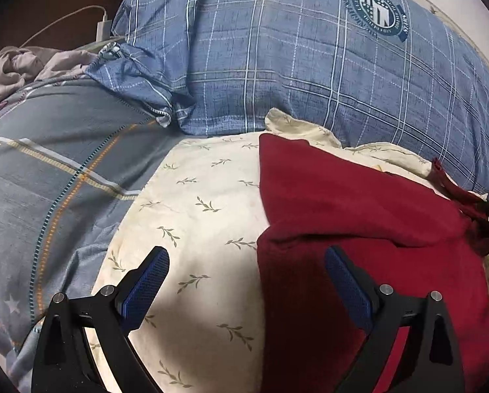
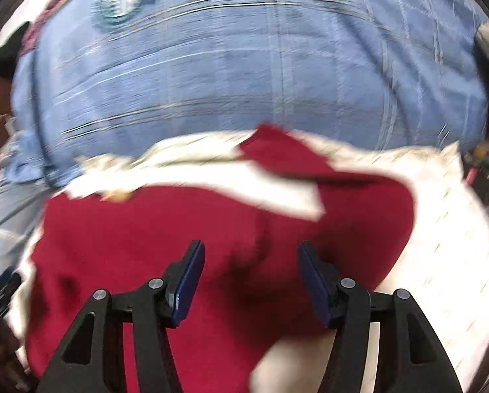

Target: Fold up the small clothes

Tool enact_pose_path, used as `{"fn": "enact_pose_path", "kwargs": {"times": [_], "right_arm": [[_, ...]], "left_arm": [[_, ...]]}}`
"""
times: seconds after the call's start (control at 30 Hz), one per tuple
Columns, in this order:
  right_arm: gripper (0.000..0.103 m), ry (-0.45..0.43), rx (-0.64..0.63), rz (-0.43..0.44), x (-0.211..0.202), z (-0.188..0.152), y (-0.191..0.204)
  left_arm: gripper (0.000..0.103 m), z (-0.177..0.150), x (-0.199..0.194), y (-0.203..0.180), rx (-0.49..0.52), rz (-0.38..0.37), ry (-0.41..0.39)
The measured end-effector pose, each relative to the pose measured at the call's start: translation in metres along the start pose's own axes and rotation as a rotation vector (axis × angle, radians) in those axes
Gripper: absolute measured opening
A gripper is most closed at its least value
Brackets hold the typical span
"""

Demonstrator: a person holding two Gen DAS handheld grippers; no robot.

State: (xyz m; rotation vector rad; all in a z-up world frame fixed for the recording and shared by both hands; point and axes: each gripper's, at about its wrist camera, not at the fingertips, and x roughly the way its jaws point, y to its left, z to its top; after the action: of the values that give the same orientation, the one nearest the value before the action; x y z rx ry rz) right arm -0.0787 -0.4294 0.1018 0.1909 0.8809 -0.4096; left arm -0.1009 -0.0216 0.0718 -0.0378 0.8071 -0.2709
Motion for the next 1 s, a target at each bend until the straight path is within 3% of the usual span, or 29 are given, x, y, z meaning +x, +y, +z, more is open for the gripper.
{"fn": "enact_pose_path", "kwargs": {"times": [0.1, 0.17, 0.23, 0.27, 0.4, 0.5, 0.53, 0.57, 0.6, 0.7, 0.93, 1.0], "right_arm": [[0.061, 0.011, 0.036, 0.003, 0.014, 0.014, -0.014], [0.063, 0.029, 0.147, 0.133, 0.017, 0.013, -0.027], [0.066, 0.047, 0.34, 0.308, 0.028, 0.01, -0.039], [0.068, 0.053, 0.416, 0.34, 0.035, 0.009, -0.043], [0.068, 0.02, 0.563, 0.312, 0.063, 0.011, -0.062], [0.065, 0.005, 0.638, 0.349, 0.084, 0.016, -0.07], [0.05, 0.007, 0.629, 0.348, 0.089, 0.017, -0.07], [0.016, 0.013, 0.606, 0.329, 0.093, 0.019, -0.069], [0.003, 0.018, 0.581, 0.307, 0.093, 0.02, -0.068], [0.004, -0.002, 0.483, 0.359, 0.064, 0.018, -0.061], [0.004, 0.107, -0.016, 0.531, -0.078, 0.016, -0.005], [0.004, 0.151, -0.136, 0.595, -0.099, 0.016, 0.02]], "left_arm": [[0.095, 0.003, 0.006, 0.002, -0.014, 0.003, 0.007], [0.095, 0.005, 0.011, 0.001, -0.02, 0.009, 0.016], [0.095, 0.007, 0.016, 0.002, -0.029, 0.009, 0.029], [0.095, 0.008, 0.018, 0.003, -0.034, 0.009, 0.033], [0.095, 0.01, 0.025, 0.001, -0.034, 0.016, 0.043], [0.095, 0.01, 0.028, -0.002, -0.027, 0.014, 0.043], [0.095, 0.01, 0.029, -0.003, -0.02, 0.02, 0.047], [0.095, 0.01, 0.031, -0.004, -0.015, 0.023, 0.052], [0.095, 0.01, 0.032, -0.005, -0.01, 0.025, 0.057], [0.095, 0.01, 0.028, -0.004, -0.013, 0.026, 0.043], [0.095, 0.008, 0.011, 0.005, -0.068, 0.027, -0.002], [0.095, 0.007, 0.006, 0.006, -0.077, 0.022, -0.011]]}}
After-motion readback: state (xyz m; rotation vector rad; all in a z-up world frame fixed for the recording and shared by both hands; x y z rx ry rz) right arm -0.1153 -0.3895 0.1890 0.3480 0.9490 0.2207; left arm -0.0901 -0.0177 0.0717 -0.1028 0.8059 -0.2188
